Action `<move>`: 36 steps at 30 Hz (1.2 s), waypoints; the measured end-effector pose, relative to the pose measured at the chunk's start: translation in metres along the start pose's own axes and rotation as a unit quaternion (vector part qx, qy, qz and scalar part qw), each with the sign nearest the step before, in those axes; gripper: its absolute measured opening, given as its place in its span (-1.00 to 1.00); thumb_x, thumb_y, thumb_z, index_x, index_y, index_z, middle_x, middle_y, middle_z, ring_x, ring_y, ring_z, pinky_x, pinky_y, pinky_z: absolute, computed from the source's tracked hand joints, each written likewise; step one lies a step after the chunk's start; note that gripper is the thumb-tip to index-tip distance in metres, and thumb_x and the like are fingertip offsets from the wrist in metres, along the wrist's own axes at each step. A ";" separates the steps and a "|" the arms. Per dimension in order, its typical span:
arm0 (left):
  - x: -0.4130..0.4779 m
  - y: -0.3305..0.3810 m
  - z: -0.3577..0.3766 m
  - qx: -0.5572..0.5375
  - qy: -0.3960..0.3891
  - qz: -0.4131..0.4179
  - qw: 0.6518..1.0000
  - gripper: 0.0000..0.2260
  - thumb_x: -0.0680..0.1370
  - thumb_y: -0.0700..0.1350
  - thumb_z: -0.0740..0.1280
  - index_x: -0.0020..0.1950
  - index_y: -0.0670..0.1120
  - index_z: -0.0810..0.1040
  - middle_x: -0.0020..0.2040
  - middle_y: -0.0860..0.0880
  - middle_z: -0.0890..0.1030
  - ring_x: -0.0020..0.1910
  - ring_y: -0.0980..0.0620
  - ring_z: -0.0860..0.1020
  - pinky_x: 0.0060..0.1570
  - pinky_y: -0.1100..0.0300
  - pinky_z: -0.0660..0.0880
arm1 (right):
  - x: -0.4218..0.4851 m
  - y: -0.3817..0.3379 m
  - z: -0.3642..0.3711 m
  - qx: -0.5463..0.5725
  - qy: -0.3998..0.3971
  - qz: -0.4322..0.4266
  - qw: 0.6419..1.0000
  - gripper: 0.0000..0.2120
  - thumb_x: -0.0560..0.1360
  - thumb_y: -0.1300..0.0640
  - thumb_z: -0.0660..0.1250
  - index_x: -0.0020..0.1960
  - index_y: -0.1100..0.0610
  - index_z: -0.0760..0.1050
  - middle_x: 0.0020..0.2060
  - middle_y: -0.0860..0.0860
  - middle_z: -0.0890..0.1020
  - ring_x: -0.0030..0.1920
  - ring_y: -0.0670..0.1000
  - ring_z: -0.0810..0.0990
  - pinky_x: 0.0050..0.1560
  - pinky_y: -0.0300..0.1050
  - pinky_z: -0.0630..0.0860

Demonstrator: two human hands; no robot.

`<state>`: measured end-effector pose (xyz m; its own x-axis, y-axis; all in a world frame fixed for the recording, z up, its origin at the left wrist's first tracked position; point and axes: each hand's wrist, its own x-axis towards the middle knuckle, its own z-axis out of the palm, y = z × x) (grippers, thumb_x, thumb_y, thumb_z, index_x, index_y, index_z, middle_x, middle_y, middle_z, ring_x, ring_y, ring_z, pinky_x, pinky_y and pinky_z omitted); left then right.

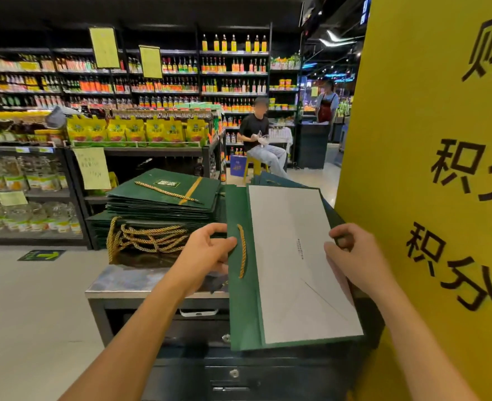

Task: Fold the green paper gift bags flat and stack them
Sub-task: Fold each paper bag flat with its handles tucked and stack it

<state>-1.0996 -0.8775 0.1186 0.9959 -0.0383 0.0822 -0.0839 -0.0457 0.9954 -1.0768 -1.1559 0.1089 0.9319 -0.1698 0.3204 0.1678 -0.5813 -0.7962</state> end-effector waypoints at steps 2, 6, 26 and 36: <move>0.000 -0.005 0.002 -0.011 -0.013 -0.016 1.000 -0.78 0.66 -0.25 0.29 0.30 -0.16 0.46 -0.02 -0.21 0.72 -0.20 -0.11 0.70 -0.34 0.10 0.63 | -0.001 0.006 0.010 -0.103 0.027 -0.025 0.994 -0.79 0.57 0.07 0.41 0.19 0.02 0.54 0.02 -0.07 0.60 -0.05 -0.08 0.56 -0.12 -0.22 0.48; 0.005 -0.011 0.000 -0.014 -0.020 -0.023 0.999 -0.77 0.65 -0.26 0.29 0.31 -0.21 0.44 0.02 -0.24 0.72 -0.14 -0.16 0.70 -0.31 0.10 0.64 | -0.007 -0.006 0.027 -0.135 0.056 -0.085 0.986 -0.84 0.56 0.11 0.40 0.14 0.03 0.59 0.09 -0.01 0.59 0.07 -0.04 0.52 0.05 -0.12 0.52; 0.007 -0.022 -0.005 0.008 -0.053 -0.012 0.999 -0.80 0.63 -0.30 0.32 0.23 -0.24 0.43 -0.04 -0.22 0.73 -0.14 -0.11 0.73 -0.21 0.11 0.66 | -0.012 -0.050 0.104 0.122 -0.117 -0.092 0.981 -0.83 0.51 0.04 0.45 -0.22 0.08 0.62 -0.40 0.09 0.52 -0.35 -0.08 0.42 -0.28 -0.06 0.41; 0.007 -0.019 -0.004 0.003 -0.053 -0.041 0.998 -0.82 0.65 -0.26 0.31 0.25 -0.19 0.48 0.02 -0.15 0.74 -0.08 -0.10 0.73 -0.19 0.09 0.69 | -0.006 -0.041 0.078 0.450 -0.056 0.046 0.890 -0.68 0.49 0.25 0.36 -0.41 0.03 0.56 -0.49 -0.03 0.36 -0.42 -0.10 0.30 -0.35 -0.16 0.21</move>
<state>-1.0909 -0.8731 0.1004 0.9902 -0.1397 -0.0060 -0.0022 -0.0585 0.9983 -1.0642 -1.0689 0.0992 0.9728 -0.0746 0.2194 0.2318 0.3131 -0.9210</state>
